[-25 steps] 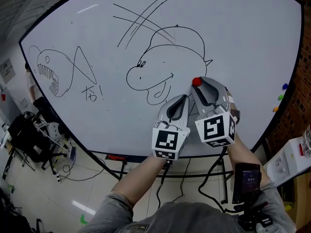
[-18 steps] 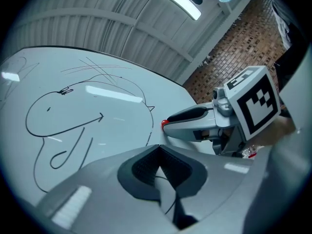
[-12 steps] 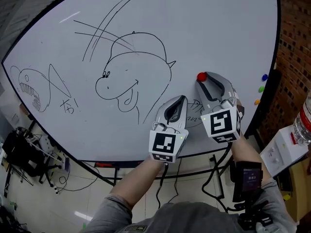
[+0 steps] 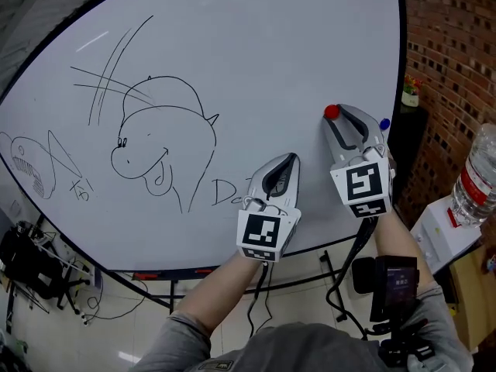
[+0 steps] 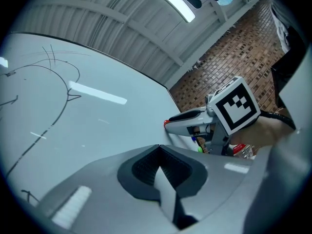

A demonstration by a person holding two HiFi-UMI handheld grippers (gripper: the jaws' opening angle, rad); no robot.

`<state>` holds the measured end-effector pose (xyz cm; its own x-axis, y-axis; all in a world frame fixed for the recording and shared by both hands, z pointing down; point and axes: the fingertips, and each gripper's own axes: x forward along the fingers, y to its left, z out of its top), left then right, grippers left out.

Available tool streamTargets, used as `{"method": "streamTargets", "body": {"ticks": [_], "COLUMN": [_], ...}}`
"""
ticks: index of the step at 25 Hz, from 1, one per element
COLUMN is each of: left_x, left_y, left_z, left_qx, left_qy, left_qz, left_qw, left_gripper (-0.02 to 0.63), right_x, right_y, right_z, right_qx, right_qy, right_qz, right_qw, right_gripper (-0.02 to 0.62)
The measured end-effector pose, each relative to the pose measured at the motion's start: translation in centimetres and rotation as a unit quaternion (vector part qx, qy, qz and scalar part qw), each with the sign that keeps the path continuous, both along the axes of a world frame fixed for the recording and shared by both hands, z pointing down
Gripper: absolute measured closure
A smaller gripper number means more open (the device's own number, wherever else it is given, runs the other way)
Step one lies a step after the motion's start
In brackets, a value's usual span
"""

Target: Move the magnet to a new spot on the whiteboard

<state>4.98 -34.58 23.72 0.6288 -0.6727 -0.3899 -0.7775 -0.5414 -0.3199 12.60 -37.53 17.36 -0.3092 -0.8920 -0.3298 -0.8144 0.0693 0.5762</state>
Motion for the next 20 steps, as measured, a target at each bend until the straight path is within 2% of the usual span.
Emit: {"method": "streamTargets", "body": {"ticks": [10,20], "left_x": [7.4,12.1], "left_y": [-0.8,-1.2], "left_z": [-0.3,-0.3], "left_qx": [0.005,0.006], "left_qy": [0.003,0.002], "left_qz": [0.028,0.045], "left_qw": [0.9996,0.9990], "left_gripper": [0.604,0.604], "right_x": [8.8,14.0], "right_y": [-1.0,-1.5], "right_z": [-0.7,-0.2], "right_qx": [-0.007,-0.027], "right_qy": [-0.030,-0.092], "right_qz": [0.017,-0.010], "right_qw": [0.999,0.995], "right_gripper": [0.468,0.468]}}
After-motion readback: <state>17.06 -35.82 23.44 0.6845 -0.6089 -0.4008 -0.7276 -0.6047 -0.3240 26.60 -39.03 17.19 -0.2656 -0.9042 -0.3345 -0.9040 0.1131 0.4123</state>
